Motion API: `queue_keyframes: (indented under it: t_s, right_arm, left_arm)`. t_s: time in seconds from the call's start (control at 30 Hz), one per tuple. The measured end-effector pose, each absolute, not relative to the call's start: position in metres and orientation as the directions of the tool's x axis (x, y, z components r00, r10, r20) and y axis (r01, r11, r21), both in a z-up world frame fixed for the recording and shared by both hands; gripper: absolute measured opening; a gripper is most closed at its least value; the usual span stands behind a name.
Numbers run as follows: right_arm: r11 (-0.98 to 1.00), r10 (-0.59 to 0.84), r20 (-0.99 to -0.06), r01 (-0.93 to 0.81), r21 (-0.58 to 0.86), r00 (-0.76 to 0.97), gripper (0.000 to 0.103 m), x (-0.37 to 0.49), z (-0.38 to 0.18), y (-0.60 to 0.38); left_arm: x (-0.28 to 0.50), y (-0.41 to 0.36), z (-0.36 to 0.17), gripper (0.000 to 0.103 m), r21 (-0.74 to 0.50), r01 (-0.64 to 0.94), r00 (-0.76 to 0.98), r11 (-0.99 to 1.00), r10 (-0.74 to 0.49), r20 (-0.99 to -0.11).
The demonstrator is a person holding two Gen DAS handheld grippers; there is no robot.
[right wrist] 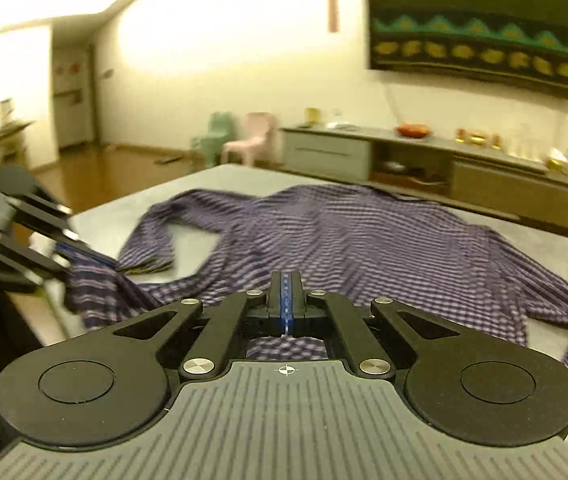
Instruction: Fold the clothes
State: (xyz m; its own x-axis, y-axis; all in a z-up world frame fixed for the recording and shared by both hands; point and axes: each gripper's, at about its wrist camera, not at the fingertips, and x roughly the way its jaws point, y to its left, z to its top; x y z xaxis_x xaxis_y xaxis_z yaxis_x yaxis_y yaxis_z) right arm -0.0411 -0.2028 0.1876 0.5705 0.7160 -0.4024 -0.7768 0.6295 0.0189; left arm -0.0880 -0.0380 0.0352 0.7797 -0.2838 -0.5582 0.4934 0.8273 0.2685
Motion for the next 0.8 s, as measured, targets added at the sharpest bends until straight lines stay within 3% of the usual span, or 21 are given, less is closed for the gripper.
queue_keyframes:
  t_s: [0.13,0.17,0.2,0.27,0.3,0.37,0.43,0.57,0.63,0.67,0.7,0.8]
  right_arm:
    - [0.527,0.804,-0.353,-0.848,0.050,0.479,0.006,-0.077,0.180,-0.214]
    - [0.500,0.824,-0.340,-0.864,0.057,0.454,0.013,-0.087,0.179,-0.217]
    - [0.450,0.834,-0.363,-0.893,0.012,0.416,0.035,-0.103,0.170,-0.208]
    - [0.340,0.843,-0.417,-0.937,-0.077,0.340,0.062,-0.136,0.154,-0.189]
    - [0.280,0.842,-0.446,-0.953,-0.119,0.303,0.070,-0.152,0.145,-0.180]
    - [0.200,0.784,-0.537,-0.945,-0.258,0.312,0.071,-0.175,0.113,-0.154]
    - [0.129,0.707,-0.589,-0.890,-0.437,0.392,0.071,-0.191,0.078,-0.136]
    - [0.009,0.639,-0.574,-0.752,-0.659,0.511,0.058,-0.203,0.038,-0.125]
    - [0.014,0.639,-0.553,-0.728,-0.686,0.534,0.041,-0.202,0.039,-0.128]
    - [0.026,0.647,-0.539,-0.723,-0.691,0.539,0.012,-0.201,0.044,-0.130]
    - [0.040,0.666,-0.530,-0.734,-0.678,0.526,0.000,-0.203,0.053,-0.136]
    - [0.078,0.706,-0.503,-0.761,-0.644,0.498,0.000,-0.208,0.083,-0.159]
  left_arm:
    - [-0.071,-0.042,0.070,0.003,0.197,0.441,0.790,0.876,-0.275,-0.548]
    - [-0.065,-0.041,0.077,0.003,0.171,0.421,0.791,0.891,-0.268,-0.550]
    - [-0.060,-0.039,0.084,0.003,0.142,0.405,0.787,0.903,-0.266,-0.556]
    - [-0.050,-0.033,0.097,0.003,0.084,0.375,0.778,0.923,-0.264,-0.570]
    - [-0.049,-0.033,0.100,0.003,0.078,0.367,0.775,0.927,-0.258,-0.577]
    - [-0.048,-0.035,0.104,0.003,0.094,0.360,0.768,0.928,-0.238,-0.594]
    - [-0.041,-0.039,0.106,0.003,0.115,0.356,0.760,0.927,-0.215,-0.614]
    - [-0.034,-0.046,0.111,0.003,0.156,0.362,0.754,0.919,-0.191,-0.629]
    - [-0.033,-0.049,0.110,0.003,0.170,0.369,0.754,0.914,-0.187,-0.630]
    - [-0.032,-0.050,0.110,0.003,0.177,0.373,0.753,0.911,-0.186,-0.631]
    - [-0.032,-0.051,0.110,0.003,0.188,0.377,0.754,0.907,-0.183,-0.631]
    - [-0.036,-0.048,0.113,0.003,0.246,0.376,0.769,0.893,-0.153,-0.621]
